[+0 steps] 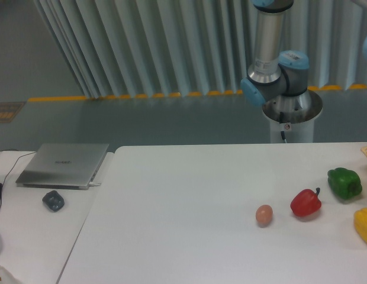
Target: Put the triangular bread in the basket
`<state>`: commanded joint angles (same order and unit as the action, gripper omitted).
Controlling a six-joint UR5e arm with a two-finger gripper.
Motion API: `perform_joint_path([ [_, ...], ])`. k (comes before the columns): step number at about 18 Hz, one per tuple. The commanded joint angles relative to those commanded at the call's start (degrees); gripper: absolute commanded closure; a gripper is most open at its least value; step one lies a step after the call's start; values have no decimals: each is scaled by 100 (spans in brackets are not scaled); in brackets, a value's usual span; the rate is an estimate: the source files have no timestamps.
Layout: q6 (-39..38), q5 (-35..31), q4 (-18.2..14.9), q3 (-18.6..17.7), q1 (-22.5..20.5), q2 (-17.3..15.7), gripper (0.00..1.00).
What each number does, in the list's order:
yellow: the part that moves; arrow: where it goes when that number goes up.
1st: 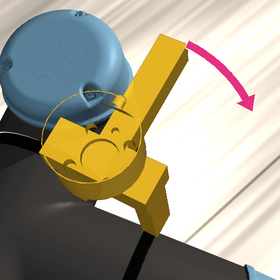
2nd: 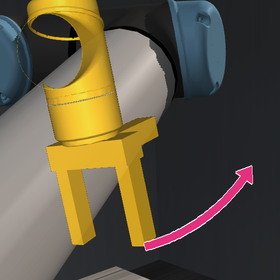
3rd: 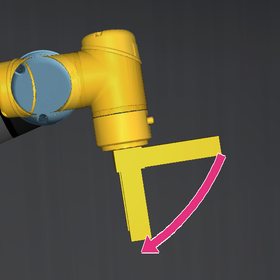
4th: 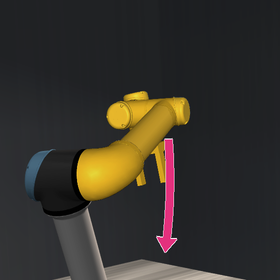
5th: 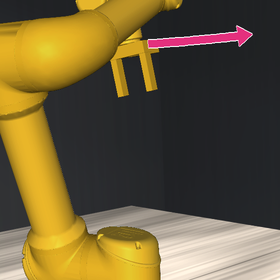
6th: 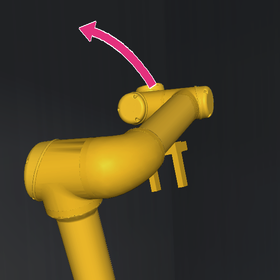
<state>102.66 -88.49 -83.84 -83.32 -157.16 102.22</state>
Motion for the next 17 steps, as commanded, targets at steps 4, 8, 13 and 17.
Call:
perform_joint_path([
  [4, 79, -317, -54, -17, 62, 9, 0],
  [8, 70, -354, -36, -44, 281, 131, 0],
  [13, 44, -310, -19, -52, 361, 158, 0],
  [17, 62, -301, -19, -52, 379, 193, 0],
])
